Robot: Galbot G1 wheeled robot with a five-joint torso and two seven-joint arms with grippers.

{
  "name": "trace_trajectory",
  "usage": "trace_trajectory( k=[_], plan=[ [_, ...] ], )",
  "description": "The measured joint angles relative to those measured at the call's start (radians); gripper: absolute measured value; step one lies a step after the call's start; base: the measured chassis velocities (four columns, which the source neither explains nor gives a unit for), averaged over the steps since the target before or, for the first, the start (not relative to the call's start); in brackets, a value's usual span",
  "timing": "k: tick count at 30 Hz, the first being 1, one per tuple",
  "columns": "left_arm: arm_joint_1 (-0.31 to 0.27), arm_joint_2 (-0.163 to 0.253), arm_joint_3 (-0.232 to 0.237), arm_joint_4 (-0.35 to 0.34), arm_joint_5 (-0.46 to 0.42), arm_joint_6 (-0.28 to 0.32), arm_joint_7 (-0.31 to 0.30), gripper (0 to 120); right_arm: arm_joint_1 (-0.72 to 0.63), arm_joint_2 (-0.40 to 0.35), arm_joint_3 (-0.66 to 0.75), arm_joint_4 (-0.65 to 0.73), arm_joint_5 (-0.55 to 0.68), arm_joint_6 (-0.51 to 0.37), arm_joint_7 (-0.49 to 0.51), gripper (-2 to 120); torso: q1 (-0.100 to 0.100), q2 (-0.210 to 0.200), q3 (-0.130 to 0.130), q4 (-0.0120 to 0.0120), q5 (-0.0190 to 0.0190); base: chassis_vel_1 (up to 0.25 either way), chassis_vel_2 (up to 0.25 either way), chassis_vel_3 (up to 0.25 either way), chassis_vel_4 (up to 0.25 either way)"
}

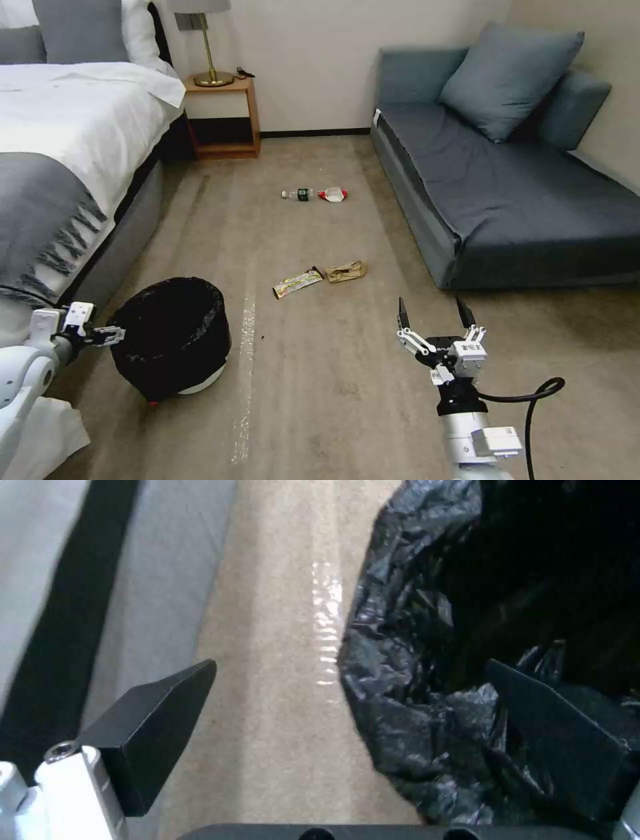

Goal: Pick up the trash bin, then pick up the garbage on the floor and place it into the trash bin.

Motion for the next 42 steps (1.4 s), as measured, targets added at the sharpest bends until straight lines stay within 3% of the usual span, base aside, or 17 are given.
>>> trace_trajectory(
  k=[9,21,25,29,42],
  plan=[
    [-0.097,-0.025,0.080,0.048,-0.109,0.011,-0.048,99,-0.015,0.001,0.001,0.017,-0.007,0.002,0.000,100,0.000,0.000,0.000,-0.0002,0.0000,0.000,0.000,0.000,0.000],
    [-0.133,-0.027,0.092,0.108,-0.112,0.015,-0.058,97,-0.025,0.001,0.004,0.026,-0.012,0.004,-0.001,100,0.000,0.000,0.000,0.0000,0.0001,0.000,0.000,0.000,0.000],
    [-0.152,-0.029,0.100,0.130,-0.126,0.018,-0.058,88,-0.027,0.001,0.002,0.032,-0.014,0.004,-0.001,100,0.000,0.000,0.000,-0.0001,0.0001,0.000,0.000,0.000,0.000],
    [-0.171,-0.035,0.115,0.155,-0.134,0.024,-0.058,69,-0.031,0.001,0.003,0.040,-0.015,0.004,-0.002,100,0.000,0.000,0.000,-0.0001,0.0001,0.000,0.000,0.000,0.000],
    [-0.180,-0.052,0.128,0.162,-0.142,0.028,-0.064,26,-0.039,0.001,0.008,0.051,-0.014,0.004,-0.002,100,0.000,0.000,0.000,0.0002,0.0004,0.000,0.000,0.000,0.000]
  ],
)
